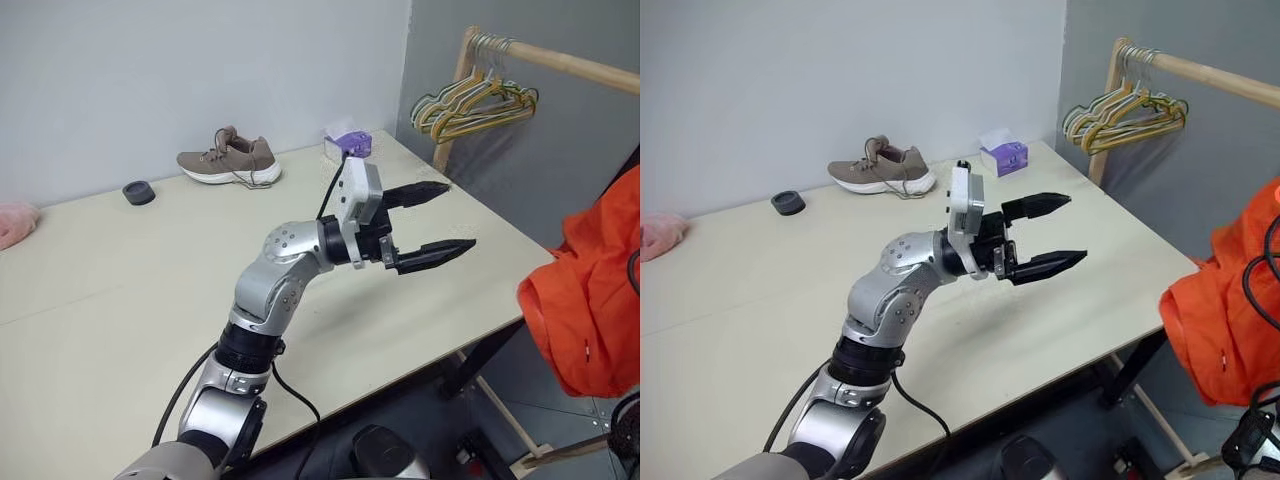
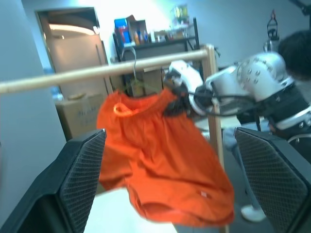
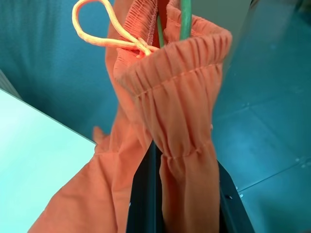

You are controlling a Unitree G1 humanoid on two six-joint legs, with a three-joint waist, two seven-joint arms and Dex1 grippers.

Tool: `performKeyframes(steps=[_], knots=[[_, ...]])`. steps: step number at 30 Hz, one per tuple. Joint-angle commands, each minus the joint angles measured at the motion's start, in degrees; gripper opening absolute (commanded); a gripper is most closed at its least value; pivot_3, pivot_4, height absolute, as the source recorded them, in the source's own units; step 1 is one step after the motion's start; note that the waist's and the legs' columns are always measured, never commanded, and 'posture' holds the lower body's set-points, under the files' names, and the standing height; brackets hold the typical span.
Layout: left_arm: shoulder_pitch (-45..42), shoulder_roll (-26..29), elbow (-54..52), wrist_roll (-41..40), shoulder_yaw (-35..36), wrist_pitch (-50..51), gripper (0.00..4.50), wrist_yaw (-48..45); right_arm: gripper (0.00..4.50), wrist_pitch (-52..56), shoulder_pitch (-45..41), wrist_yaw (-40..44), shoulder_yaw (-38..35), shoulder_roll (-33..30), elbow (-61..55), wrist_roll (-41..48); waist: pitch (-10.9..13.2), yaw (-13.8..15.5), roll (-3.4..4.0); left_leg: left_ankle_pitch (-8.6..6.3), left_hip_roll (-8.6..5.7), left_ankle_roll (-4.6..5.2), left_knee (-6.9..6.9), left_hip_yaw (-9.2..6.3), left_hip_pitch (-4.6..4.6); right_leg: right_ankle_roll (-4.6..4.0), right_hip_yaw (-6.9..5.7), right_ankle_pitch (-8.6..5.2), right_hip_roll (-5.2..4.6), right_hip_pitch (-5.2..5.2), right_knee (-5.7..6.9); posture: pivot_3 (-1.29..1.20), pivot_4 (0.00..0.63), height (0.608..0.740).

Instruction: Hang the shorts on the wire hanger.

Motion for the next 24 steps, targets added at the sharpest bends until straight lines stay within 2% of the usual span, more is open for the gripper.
performKeyframes(steps=[1,9,19,22,24], knots=[[-0.12,-0.32,-1.77,-1.87,1.57,-0.80,4.46,0.22,0.00,-2.51,-2.14,-0.93,-1.13,-1.75,2.35,-0.57,0.00,0.05,0.00,0.00,0.00,0.00,0.00,0.00,0.00,0.00,0.00,0.00,0.00,0.01,0.00,-0.54,0.016,0.740],[0.42,-0.74,-2.63,-4.35,1.58,-0.51,4.46,0.24,0.00,1.14,-6.45,-1.88,-2.03,-1.45,8.83,0.78,-0.01,0.17,0.02,0.00,0.00,0.01,0.00,0.04,0.07,0.01,0.06,0.00,-0.01,0.06,0.00,-0.54,0.008,0.740],[0.77,-0.85,-3.39,-6.58,1.41,0.31,4.46,0.21,0.00,3.20,-7.50,-1.45,-1.54,1.37,6.07,1.13,0.00,0.27,0.00,-0.05,0.01,0.07,-0.02,-0.01,0.53,0.07,-0.04,-0.05,-0.03,0.66,-0.28,-0.53,0.000,0.740],[0.42,-0.81,-3.04,-6.47,1.47,0.22,4.50,0.24,0.73,2.78,-8.02,-2.07,-2.58,2.58,4.84,0.83,-0.01,0.28,0.01,-0.06,0.01,0.08,-0.02,-0.03,0.55,0.07,-0.07,-0.05,-0.05,0.75,-0.34,-0.52,0.000,0.740],[0.30,-0.77,-2.97,-6.35,1.44,0.16,4.50,0.24,1.39,2.69,-8.29,-2.09,-3.01,3.20,3.91,0.95,-0.01,0.33,0.00,-0.07,0.01,0.08,-0.02,-0.04,0.55,0.07,-0.08,-0.05,-0.05,0.75,-0.35,-0.52,0.000,0.740]])
